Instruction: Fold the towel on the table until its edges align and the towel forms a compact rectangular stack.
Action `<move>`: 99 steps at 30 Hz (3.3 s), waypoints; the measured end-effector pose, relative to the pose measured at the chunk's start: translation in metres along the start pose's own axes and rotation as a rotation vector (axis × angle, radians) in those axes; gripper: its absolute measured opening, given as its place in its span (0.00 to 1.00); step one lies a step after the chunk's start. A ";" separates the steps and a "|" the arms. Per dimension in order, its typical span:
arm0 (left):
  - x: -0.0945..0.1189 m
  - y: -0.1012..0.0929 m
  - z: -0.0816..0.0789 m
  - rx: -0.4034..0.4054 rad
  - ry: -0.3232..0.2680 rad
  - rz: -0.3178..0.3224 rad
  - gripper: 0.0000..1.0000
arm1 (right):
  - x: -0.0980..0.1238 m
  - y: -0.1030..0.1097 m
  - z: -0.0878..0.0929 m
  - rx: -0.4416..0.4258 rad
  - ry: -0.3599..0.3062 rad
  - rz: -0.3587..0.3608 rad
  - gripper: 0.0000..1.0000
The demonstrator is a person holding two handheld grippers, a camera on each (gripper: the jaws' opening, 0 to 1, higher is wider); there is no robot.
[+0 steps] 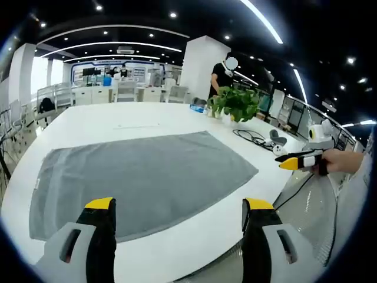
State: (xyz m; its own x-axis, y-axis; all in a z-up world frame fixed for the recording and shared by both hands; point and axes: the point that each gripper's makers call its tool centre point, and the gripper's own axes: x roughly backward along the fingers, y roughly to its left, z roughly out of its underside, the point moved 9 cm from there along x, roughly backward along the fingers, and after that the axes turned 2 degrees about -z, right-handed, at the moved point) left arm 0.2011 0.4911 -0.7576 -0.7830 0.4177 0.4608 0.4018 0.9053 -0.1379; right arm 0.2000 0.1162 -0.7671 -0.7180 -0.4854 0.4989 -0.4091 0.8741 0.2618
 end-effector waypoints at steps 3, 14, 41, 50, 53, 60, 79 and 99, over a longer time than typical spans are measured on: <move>0.000 0.000 0.000 0.000 -0.003 0.000 0.91 | 0.000 0.000 0.000 -0.003 -0.004 0.001 0.60; -0.001 0.000 -0.004 -0.005 -0.010 0.004 0.90 | 0.000 0.001 0.000 -0.006 0.003 -0.006 0.60; -0.002 -0.002 0.000 -0.001 -0.001 0.015 0.90 | 0.000 0.000 -0.001 -0.011 -0.010 0.000 0.58; -0.004 -0.003 -0.001 -0.008 0.003 0.026 0.90 | 0.001 0.000 -0.002 -0.014 -0.017 0.006 0.58; -0.004 -0.003 -0.001 -0.009 0.005 0.029 0.90 | 0.001 0.000 -0.002 -0.016 -0.019 0.008 0.58; -0.005 -0.004 -0.002 -0.013 0.008 0.036 0.90 | 0.000 -0.001 -0.002 -0.027 -0.022 0.007 0.57; -0.020 -0.020 -0.012 -0.079 0.030 0.100 0.89 | 0.000 -0.009 -0.007 -0.037 -0.029 -0.001 0.56; -0.065 -0.054 -0.039 -0.155 0.026 0.178 0.89 | 0.003 -0.047 -0.036 -0.017 -0.056 0.032 0.56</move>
State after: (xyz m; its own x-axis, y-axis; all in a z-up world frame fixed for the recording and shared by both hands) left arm 0.2484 0.4120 -0.7459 -0.6813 0.5659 0.4643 0.6022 0.7939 -0.0840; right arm 0.2374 0.0745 -0.7480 -0.7614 -0.4565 0.4603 -0.3760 0.8894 0.2602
